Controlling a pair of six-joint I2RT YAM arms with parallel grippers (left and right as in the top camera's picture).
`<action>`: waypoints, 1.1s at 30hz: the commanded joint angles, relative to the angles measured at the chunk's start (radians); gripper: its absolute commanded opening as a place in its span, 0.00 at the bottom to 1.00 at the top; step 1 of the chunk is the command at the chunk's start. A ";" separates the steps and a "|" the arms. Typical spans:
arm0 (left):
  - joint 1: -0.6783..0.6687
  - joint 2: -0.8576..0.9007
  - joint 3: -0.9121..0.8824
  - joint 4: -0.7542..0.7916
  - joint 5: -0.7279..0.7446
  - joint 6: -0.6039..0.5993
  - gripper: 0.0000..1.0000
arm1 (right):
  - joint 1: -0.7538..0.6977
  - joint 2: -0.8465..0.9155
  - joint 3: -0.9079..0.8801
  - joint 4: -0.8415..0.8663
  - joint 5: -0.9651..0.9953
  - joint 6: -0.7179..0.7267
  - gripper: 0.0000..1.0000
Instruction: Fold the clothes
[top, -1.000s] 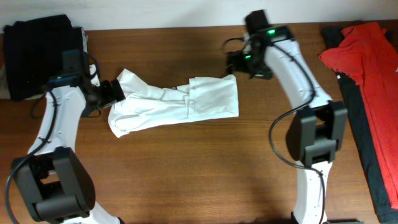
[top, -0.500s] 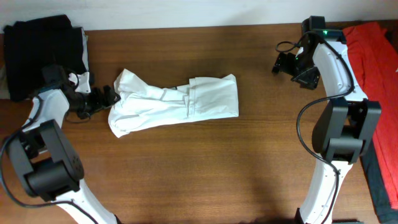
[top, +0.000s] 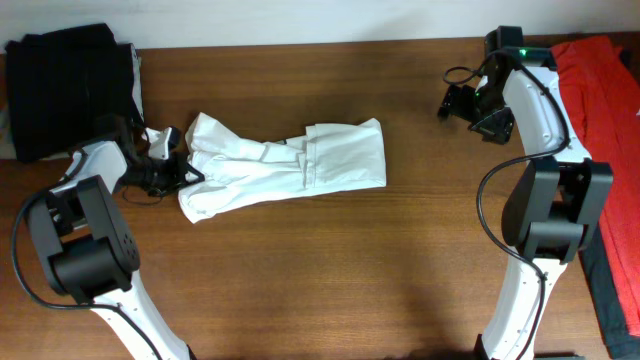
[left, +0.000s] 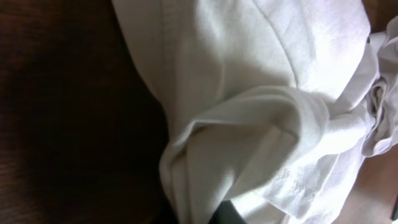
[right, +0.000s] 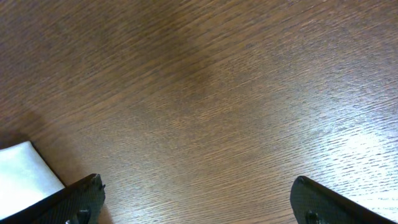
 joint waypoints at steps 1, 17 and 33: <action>-0.007 0.037 -0.026 -0.016 -0.071 -0.018 0.01 | -0.003 -0.011 -0.004 0.000 0.010 0.013 0.99; -0.025 -0.218 0.392 -0.487 -0.457 -0.329 0.01 | -0.004 -0.011 -0.003 0.000 0.010 0.013 0.99; -0.493 -0.065 0.402 -0.333 -0.437 -0.404 0.01 | -0.003 -0.011 -0.004 0.000 0.010 0.013 0.99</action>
